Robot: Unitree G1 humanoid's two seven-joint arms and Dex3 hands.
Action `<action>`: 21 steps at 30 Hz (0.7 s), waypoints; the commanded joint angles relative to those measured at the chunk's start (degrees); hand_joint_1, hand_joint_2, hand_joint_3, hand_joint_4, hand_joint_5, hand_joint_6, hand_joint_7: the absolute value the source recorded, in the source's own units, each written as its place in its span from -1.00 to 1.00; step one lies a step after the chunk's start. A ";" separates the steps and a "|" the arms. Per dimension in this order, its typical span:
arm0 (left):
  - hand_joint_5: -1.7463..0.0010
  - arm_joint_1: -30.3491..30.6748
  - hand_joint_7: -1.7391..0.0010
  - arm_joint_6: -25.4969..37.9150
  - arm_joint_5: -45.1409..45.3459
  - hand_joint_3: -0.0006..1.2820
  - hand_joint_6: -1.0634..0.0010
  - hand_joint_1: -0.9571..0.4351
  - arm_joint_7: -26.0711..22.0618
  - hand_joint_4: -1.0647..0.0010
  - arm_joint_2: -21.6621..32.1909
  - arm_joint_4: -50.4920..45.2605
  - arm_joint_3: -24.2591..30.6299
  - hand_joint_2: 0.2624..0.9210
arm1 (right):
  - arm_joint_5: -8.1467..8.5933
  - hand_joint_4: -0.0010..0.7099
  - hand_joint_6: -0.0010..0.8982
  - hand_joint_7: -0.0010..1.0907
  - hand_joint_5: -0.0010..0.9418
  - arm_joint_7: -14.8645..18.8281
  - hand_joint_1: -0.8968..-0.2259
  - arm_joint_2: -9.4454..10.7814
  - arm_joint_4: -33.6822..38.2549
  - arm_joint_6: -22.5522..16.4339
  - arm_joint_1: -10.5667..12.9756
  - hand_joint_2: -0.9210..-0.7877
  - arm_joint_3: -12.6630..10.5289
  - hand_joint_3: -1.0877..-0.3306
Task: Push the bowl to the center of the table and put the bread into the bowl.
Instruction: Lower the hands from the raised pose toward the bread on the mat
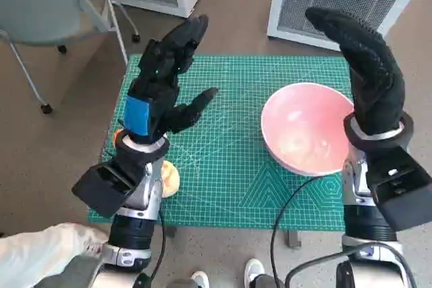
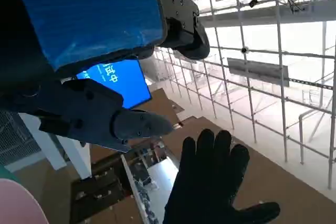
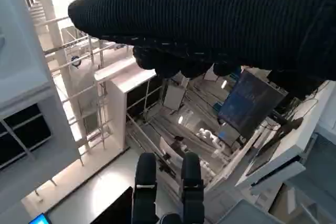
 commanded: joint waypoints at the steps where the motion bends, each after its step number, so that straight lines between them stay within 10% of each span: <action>1: 0.99 -0.65 0.45 -0.16 0.28 -0.61 0.48 0.08 0.33 0.26 0.13 -0.23 -0.08 1.00 | 0.29 -0.31 -0.63 -0.39 -1.00 0.28 0.00 -0.25 0.09 0.57 1.45 -1.00 -0.06 -0.09; 21: 0.99 -0.28 0.45 0.00 0.47 -0.62 0.47 0.03 0.61 0.26 -0.33 -0.40 -0.46 1.00 | 1.36 -0.30 -0.64 -0.38 -0.99 1.04 0.01 -1.32 1.03 -1.29 2.69 -1.00 -1.23 -0.10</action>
